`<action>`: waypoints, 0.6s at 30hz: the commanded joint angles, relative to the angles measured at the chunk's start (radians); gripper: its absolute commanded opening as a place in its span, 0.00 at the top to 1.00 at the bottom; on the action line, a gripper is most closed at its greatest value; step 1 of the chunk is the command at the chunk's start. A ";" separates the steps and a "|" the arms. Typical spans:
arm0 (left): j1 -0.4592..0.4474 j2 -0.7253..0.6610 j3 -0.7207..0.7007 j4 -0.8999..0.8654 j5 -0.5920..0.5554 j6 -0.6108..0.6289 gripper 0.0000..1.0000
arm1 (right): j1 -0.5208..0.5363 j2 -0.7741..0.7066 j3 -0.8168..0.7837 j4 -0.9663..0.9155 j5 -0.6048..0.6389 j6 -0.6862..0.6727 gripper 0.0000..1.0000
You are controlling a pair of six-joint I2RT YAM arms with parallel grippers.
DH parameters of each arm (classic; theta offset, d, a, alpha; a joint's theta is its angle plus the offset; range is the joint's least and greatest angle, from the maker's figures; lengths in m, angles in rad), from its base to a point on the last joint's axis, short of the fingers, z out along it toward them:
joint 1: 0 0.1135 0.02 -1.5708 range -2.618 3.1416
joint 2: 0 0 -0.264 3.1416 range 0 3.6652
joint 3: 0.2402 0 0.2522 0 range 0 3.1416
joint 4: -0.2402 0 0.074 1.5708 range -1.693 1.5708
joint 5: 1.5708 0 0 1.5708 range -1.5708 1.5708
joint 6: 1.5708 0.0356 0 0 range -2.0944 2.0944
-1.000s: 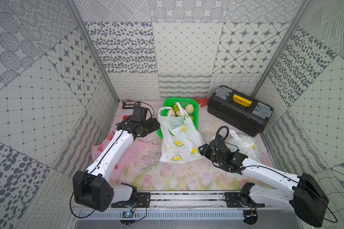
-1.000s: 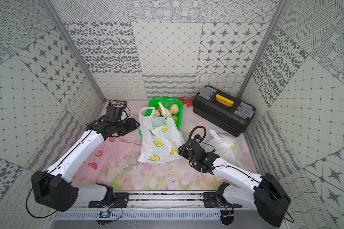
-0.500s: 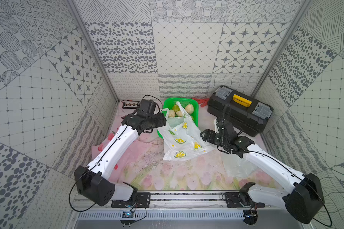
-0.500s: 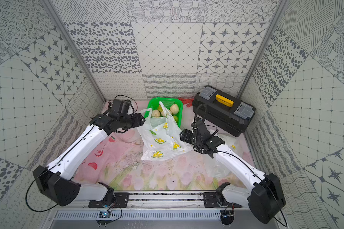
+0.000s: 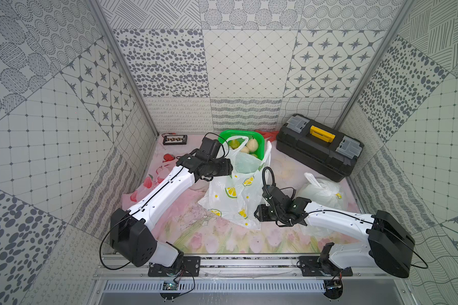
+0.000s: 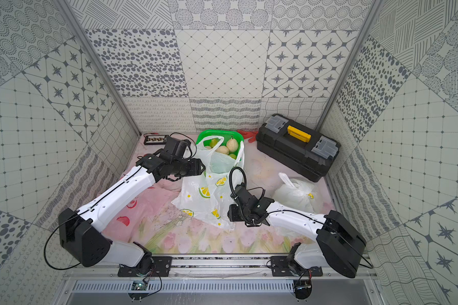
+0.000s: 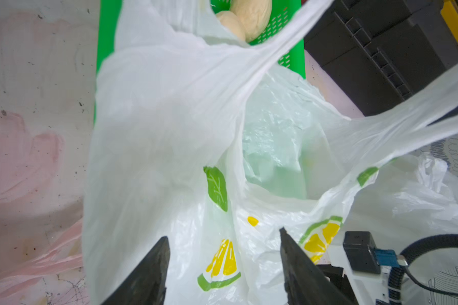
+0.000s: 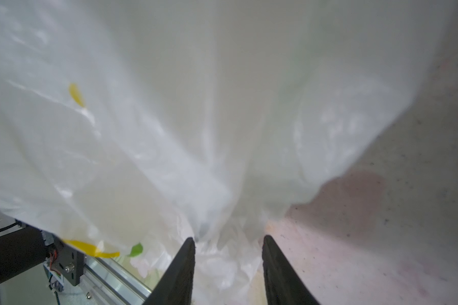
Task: Place the pears into plastic bags & tie knots
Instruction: Place the plastic bag at the center of the board.
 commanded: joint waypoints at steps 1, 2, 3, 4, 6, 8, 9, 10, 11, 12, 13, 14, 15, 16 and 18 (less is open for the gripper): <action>0.015 0.068 0.109 -0.037 0.000 0.149 0.33 | -0.003 0.006 0.007 0.057 0.027 0.020 0.55; 0.015 0.089 0.142 -0.049 0.016 0.159 0.33 | -0.003 -0.007 0.015 0.045 0.029 0.007 0.54; 0.015 0.106 0.170 -0.062 0.028 0.161 0.33 | -0.003 -0.030 0.022 0.033 0.029 -0.004 0.52; 0.013 0.119 0.185 -0.067 0.035 0.159 0.33 | -0.004 -0.057 0.026 0.021 0.032 -0.013 0.50; 0.006 0.140 0.202 -0.069 0.038 0.149 0.33 | -0.032 -0.122 0.045 -0.022 0.022 -0.037 0.44; -0.006 0.161 0.212 -0.074 0.004 0.148 0.33 | -0.086 -0.171 0.072 -0.067 0.003 -0.061 0.38; -0.017 0.178 0.229 -0.092 -0.049 0.154 0.33 | -0.123 -0.186 0.095 -0.093 -0.019 -0.074 0.34; -0.025 0.194 0.246 -0.109 -0.092 0.168 0.33 | -0.155 -0.189 0.120 -0.118 -0.037 -0.081 0.32; -0.035 0.213 0.269 -0.126 -0.140 0.190 0.32 | -0.189 -0.187 0.154 -0.149 -0.054 -0.089 0.30; -0.045 0.234 0.292 -0.134 -0.186 0.211 0.31 | -0.218 -0.176 0.191 -0.181 -0.064 -0.097 0.29; -0.050 0.246 0.312 -0.140 -0.213 0.231 0.31 | -0.237 -0.164 0.223 -0.200 -0.070 -0.108 0.27; -0.058 0.264 0.339 -0.144 -0.235 0.259 0.30 | -0.253 -0.150 0.252 -0.215 -0.070 -0.115 0.26; -0.070 0.282 0.372 -0.150 -0.260 0.290 0.29 | -0.264 -0.139 0.268 -0.214 -0.066 -0.116 0.26; -0.079 0.296 0.400 -0.153 -0.282 0.321 0.28 | -0.271 -0.130 0.276 -0.200 -0.066 -0.116 0.26; -0.098 0.332 0.470 -0.162 -0.334 0.397 0.26 | -0.282 -0.107 0.280 -0.175 -0.071 -0.104 0.26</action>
